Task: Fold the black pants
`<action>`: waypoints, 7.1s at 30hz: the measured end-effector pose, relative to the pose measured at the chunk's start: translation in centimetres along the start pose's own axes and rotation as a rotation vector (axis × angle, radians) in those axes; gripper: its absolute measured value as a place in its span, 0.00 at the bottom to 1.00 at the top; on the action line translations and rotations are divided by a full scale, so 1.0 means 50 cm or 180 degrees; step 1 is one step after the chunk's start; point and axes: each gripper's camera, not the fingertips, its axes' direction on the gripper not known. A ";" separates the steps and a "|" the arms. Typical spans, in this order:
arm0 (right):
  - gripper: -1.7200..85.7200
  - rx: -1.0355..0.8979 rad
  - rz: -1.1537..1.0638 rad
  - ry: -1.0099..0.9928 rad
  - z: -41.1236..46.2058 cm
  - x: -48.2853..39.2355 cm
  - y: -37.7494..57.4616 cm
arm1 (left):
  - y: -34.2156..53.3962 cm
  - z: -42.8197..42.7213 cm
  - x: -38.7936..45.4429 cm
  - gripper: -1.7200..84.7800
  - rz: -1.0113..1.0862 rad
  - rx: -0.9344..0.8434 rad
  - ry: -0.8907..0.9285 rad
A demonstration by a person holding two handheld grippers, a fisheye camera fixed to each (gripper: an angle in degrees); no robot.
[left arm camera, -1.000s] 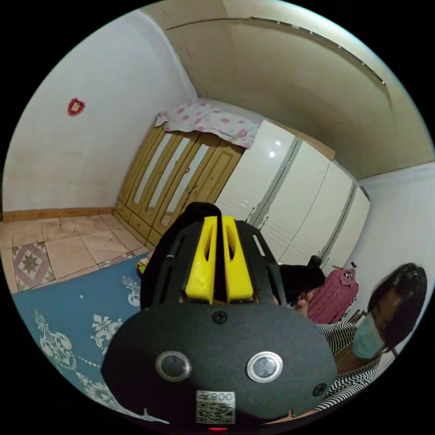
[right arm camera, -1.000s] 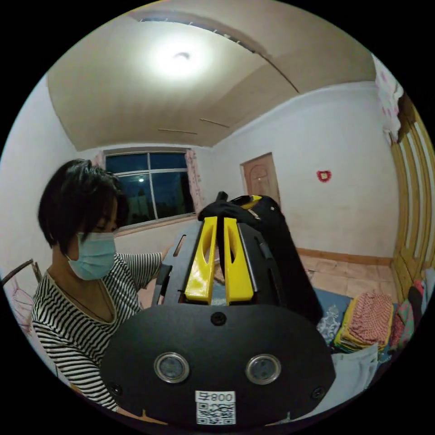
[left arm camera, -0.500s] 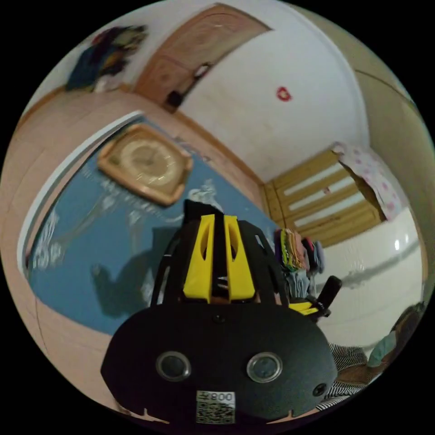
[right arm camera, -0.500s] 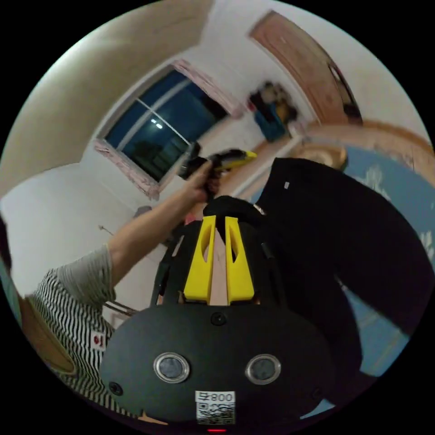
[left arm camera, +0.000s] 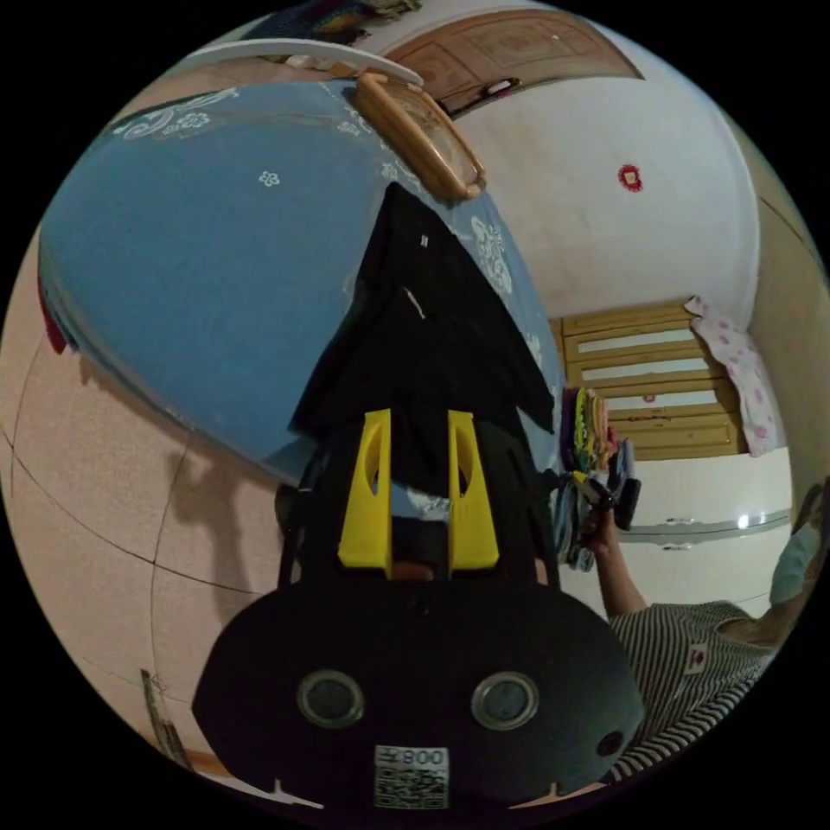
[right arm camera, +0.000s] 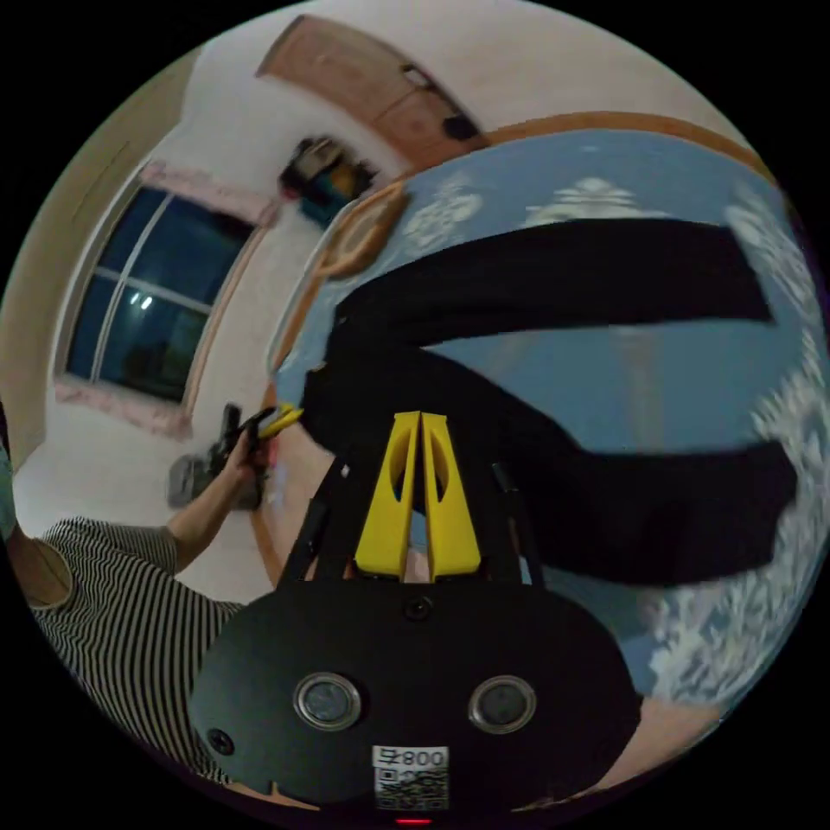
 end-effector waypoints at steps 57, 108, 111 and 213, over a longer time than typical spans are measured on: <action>0.04 -0.0351 0.0630 0.1914 -0.599 0.265 0.030 | 0.272 0.448 -0.075 0.02 0.2160 -0.1921 -0.1274; 0.02 0.0225 0.0897 0.1223 -0.817 0.135 0.185 | 0.215 -0.135 -0.228 0.11 0.1124 -0.0859 -0.1190; 0.02 0.0122 0.0775 0.1235 -0.793 0.112 0.129 | 0.169 -0.212 -0.320 0.12 0.0213 -0.0389 -0.0995; 0.02 -0.0050 0.0465 0.1445 -0.587 0.100 -0.712 | -0.172 0.462 0.150 0.03 0.1930 -0.1221 -0.0963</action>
